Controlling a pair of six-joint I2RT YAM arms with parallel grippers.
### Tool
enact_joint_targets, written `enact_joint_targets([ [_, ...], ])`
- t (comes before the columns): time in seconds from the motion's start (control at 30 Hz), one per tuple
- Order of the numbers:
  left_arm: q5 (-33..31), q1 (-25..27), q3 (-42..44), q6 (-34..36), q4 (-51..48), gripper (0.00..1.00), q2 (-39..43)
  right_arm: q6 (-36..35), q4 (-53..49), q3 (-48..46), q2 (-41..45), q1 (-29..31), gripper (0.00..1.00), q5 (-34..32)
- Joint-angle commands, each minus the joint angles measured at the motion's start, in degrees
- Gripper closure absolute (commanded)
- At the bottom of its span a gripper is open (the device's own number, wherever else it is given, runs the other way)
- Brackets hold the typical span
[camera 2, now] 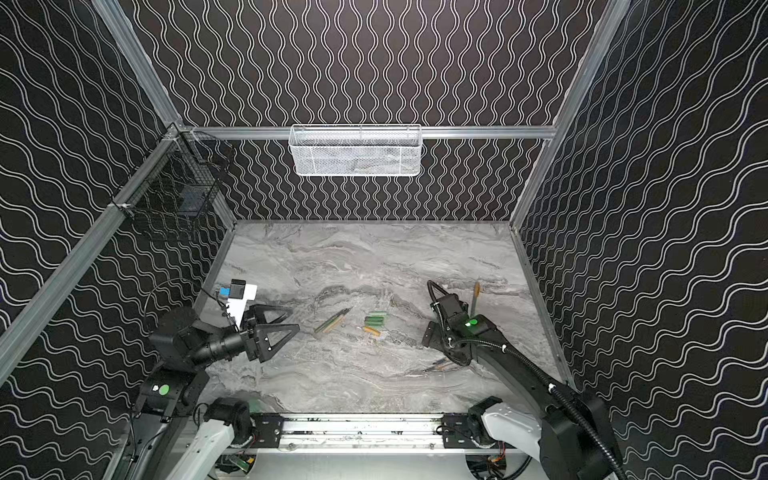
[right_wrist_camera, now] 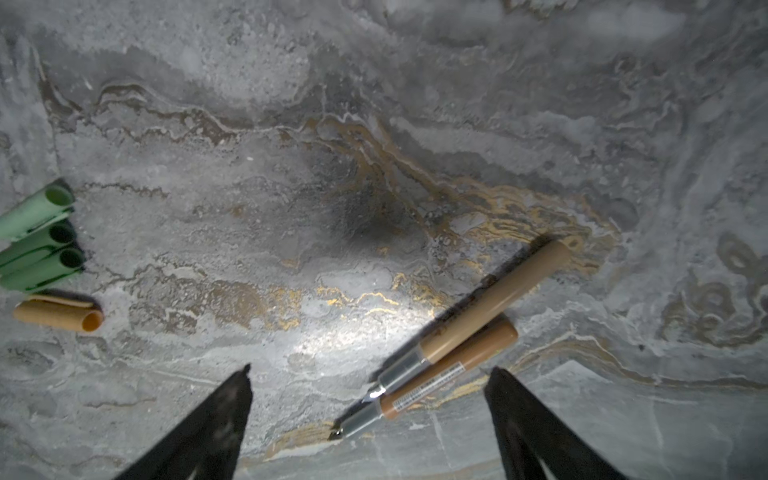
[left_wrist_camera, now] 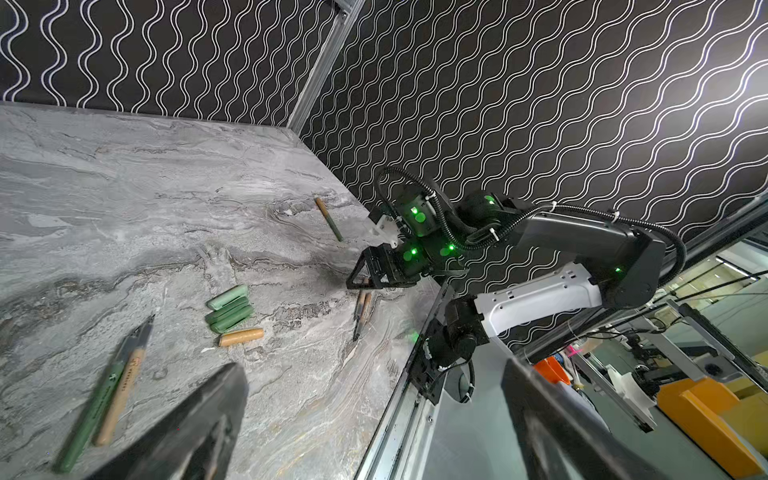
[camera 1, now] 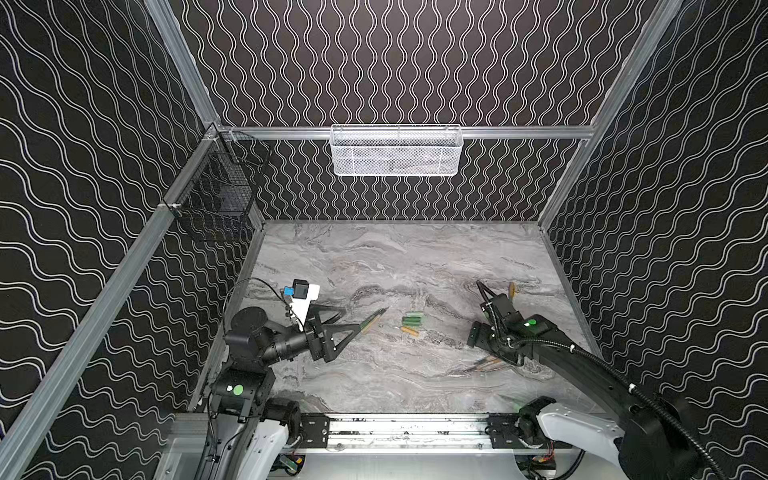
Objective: Insert the pens into the pen caps
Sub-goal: 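Move the right gripper over the tan pens with grey tips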
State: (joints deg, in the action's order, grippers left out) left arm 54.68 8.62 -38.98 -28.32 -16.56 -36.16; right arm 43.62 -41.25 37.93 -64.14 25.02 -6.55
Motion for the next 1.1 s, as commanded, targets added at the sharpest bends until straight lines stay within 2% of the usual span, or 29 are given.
enact_joint_targets([
  [0.0,-0.05,-0.23,-0.29,0.98,0.76,0.01,-0.30,1.59,1.99,-0.75,-0.13,-3.31,0.16,-2.03],
  [0.17,-0.28,-0.31,-0.41,1.16,0.43,0.02,-0.43,-3.20,4.87,-1.97,0.09,-10.71,0.19,0.81],
  [0.27,-0.21,-0.36,-0.39,1.07,0.47,0.01,-0.64,-9.38,4.82,1.35,-2.20,-11.18,0.19,1.36],
  [0.33,-0.18,-0.45,-0.30,0.98,0.71,0.01,-0.76,-15.30,4.07,4.36,-6.23,-11.22,0.20,6.99],
  [0.37,-0.07,-0.53,-0.22,0.90,0.89,0.01,-0.88,-18.32,2.97,6.60,-9.25,-11.10,0.25,11.55],
  [0.4,-0.04,-0.64,-0.14,0.81,0.99,0.01,-0.89,-20.17,2.14,8.12,-11.59,-9.80,0.28,13.86],
  [0.47,0.14,-0.69,-0.19,0.72,1.09,0.01,-1.02,-23.65,-2.39,12.98,-16.81,-2.80,0.26,9.57],
  [0.5,0.15,-0.71,-0.19,0.79,1.09,0.01,-1.02,-23.59,-5.09,15.39,-19.01,1.65,0.20,5.60],
  [0.57,0.13,-0.72,-0.16,0.79,1.09,0.02,-1.02,-29.09,-7.68,21.04,-22.28,6.49,0.12,6.18],
  [0.6,0.19,-0.71,-0.17,0.79,1.03,0.01,-0.98,-30.24,-9.70,23.59,-23.43,8.94,0.07,3.01],
  [0.63,0.15,-0.71,-0.21,0.87,0.95,0.01,-1.00,-30.95,-12.41,26.42,-24.93,10.24,0.03,-0.66],
  [0.77,-0.03,-0.71,-0.33,0.96,0.67,0.01,-0.59,-40.68,-16.52,32.04,-28.25,11.74,0.05,-6.12],
  [0.83,-0.05,-0.71,-0.31,0.98,0.65,0.02,-0.45,-45.17,-12.53,30.66,-27.24,13.37,0.06,-8.71],
  [0.93,-0.03,-0.83,-0.32,0.89,0.76,0.01,-0.58,-46.59,-6.71,31.28,-25.69,13.31,0.04,-10.71],
  [1.0,0.02,-0.80,-0.23,0.89,0.75,0.01,-0.59,-50.59,-3.05,30.42,-23.38,12.07,0.01,-3.72],
  [1.07,0.24,-0.72,-0.26,0.86,0.91,0.01,-0.52,-59.65,0.87,26.17,-19.29,12.03,0.01,3.82],
])
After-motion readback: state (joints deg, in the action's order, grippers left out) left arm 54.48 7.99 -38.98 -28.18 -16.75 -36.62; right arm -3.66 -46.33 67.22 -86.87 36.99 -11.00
